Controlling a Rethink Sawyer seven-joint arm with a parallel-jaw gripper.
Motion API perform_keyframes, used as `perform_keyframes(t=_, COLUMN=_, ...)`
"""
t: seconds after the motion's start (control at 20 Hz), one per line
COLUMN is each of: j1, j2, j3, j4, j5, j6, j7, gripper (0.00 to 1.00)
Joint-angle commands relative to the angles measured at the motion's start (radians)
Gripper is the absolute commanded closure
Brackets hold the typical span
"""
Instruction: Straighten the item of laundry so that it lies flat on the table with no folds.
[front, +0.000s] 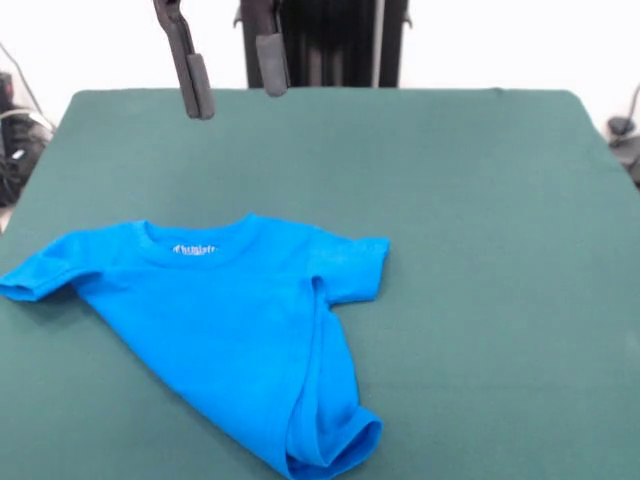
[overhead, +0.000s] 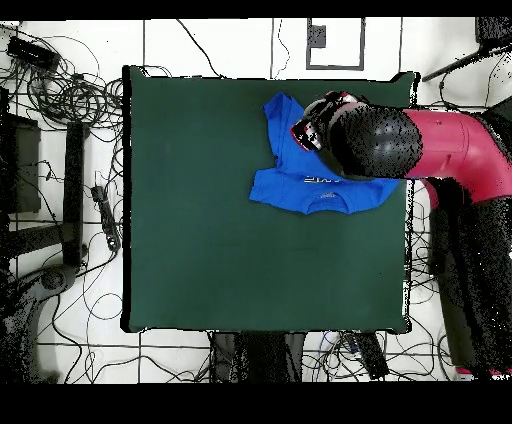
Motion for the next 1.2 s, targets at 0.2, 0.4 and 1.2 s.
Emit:
perform_keyframes(t=0.2, j1=0.115, j2=0.013, j3=-0.158, j4=-0.119, j5=-0.028, j6=0.217, j7=0.154, gripper=0.0)
perform_keyframes(t=0.4, j1=0.129, j2=0.019, j3=-0.177, j4=-0.122, j5=-0.015, j6=0.21, j7=0.15, gripper=0.0)
perform_keyframes(t=1.2, j1=0.254, j2=0.104, j3=-0.251, j4=-0.073, j5=0.043, j6=0.007, j7=0.33, gripper=0.0)
